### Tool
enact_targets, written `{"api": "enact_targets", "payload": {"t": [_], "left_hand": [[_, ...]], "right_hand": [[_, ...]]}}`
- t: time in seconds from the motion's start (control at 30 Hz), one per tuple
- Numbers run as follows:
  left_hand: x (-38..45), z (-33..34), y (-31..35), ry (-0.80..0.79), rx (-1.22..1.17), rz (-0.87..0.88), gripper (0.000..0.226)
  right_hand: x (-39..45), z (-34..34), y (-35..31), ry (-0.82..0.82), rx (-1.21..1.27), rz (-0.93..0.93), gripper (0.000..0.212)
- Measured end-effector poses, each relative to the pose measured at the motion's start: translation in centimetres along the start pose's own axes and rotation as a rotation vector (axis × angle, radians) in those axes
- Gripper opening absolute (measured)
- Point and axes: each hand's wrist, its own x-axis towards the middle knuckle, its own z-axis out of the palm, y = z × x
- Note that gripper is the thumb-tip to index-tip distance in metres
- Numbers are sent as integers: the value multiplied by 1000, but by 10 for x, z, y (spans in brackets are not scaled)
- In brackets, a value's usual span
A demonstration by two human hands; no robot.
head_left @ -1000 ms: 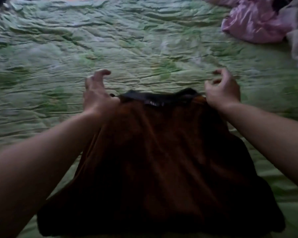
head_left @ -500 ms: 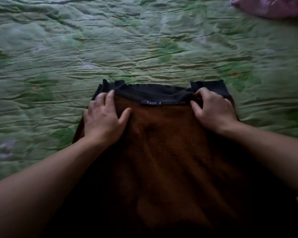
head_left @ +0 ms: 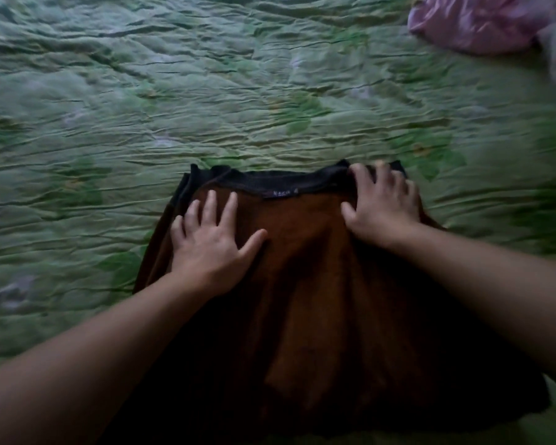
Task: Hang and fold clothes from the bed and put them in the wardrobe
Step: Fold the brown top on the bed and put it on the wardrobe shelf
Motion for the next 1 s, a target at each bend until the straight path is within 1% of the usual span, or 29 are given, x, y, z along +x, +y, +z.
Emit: {"api": "enact_targets", "payload": {"t": [0.07,0.13,0.2,0.23,0.3,0.37,0.4,0.47,0.5,0.57,0.63,0.7,0.77,0.83,0.9,0.97,1.0], "left_hand": [[-31,1,12,36,22,111,72],[-67,11,15,52,53,236,73],[-91,22,-7,50,133,327,72],[-99,25,-23,50,171,336,70],[-108,29,-55,50,197,275,68],[-114,29,-74,34,148,160,68],[-119,28,-78,17,101,82,68],[-131,23,-83,10,-69,-134,73],[-138,20,-86,20,-163,-245,77],[-152,15,-92,30,-262,-356,83],[-160,12,-99,-38,-362,-399,81],[-165,2,-103,-154,-530,-452,76],[-168,-8,-110,-215,-706,-494,59],[-173,-18,-112,-273,-859,-504,41],[-182,-25,-109,-334,-975,-478,40],[-195,-33,-103,-389,-1101,-448,47],[-200,-36,-101,-416,-1164,-438,51]], "right_hand": [[-41,-1,-12,27,8,-168,66],[-91,7,-16,14,42,-336,65],[-128,16,1,-36,-60,-454,62],[-139,20,16,-73,-130,-473,61],[-150,23,44,-130,-217,-434,60],[-154,18,50,-180,-241,-375,63],[-156,16,48,-203,-251,-358,67],[-166,13,37,-208,-249,-337,74],[-173,11,30,-218,-224,-312,72],[-190,8,18,-227,-168,-266,61],[-210,7,3,-231,-62,-246,57],[-232,14,-16,-210,36,-271,58],[-254,18,-38,-151,120,-341,73],[-272,19,-63,-165,128,-425,89],[-288,23,-88,-213,151,-447,104],[-300,22,-112,-150,141,-439,122],[-305,20,-122,-134,156,-387,126]]}}
